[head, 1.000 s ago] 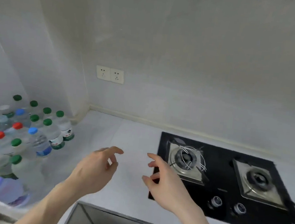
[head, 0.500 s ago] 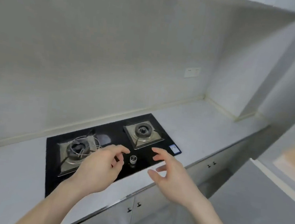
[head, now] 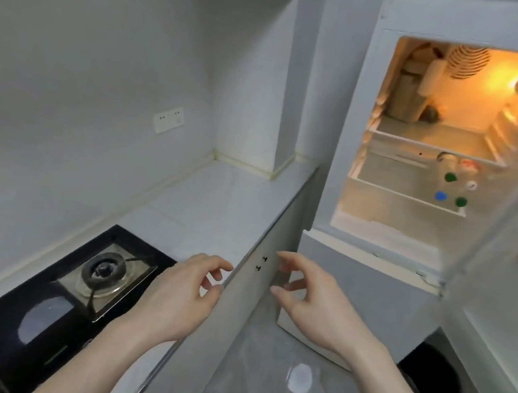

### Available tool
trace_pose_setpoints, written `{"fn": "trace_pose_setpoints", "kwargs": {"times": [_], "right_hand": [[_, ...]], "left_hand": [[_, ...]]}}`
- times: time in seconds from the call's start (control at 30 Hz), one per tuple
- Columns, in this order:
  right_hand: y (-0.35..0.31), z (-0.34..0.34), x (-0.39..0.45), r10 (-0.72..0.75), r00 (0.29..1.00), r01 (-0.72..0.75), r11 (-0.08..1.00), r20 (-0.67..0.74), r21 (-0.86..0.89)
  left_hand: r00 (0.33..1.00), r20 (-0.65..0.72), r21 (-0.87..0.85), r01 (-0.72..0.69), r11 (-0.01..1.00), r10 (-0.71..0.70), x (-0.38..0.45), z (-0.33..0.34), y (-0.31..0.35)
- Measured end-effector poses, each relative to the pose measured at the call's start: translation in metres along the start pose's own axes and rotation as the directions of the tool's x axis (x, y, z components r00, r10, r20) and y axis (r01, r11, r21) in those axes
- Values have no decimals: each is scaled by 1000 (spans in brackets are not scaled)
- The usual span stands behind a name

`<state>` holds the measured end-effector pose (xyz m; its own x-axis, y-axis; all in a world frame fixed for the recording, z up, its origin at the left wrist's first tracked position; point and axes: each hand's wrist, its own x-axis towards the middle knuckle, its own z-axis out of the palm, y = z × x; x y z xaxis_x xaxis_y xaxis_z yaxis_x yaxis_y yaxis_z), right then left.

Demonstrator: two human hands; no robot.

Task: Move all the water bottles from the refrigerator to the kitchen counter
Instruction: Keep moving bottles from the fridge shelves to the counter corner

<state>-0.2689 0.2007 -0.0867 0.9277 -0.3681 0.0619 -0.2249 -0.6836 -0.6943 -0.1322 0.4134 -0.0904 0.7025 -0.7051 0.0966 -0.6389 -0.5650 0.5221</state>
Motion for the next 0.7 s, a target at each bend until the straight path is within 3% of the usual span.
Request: {"fn": "trace_pose_setpoints", "kwargs": {"times": [0.4, 0.7], "right_hand": [[82, -74, 100, 232, 952, -222, 973, -199, 71], [132, -127, 148, 364, 857, -354, 930, -366, 97]], "left_hand": [[953, 148, -54, -259, 964, 264, 208, 41, 40], [858, 243, -109, -439, 892, 452, 335, 78, 82]]}}
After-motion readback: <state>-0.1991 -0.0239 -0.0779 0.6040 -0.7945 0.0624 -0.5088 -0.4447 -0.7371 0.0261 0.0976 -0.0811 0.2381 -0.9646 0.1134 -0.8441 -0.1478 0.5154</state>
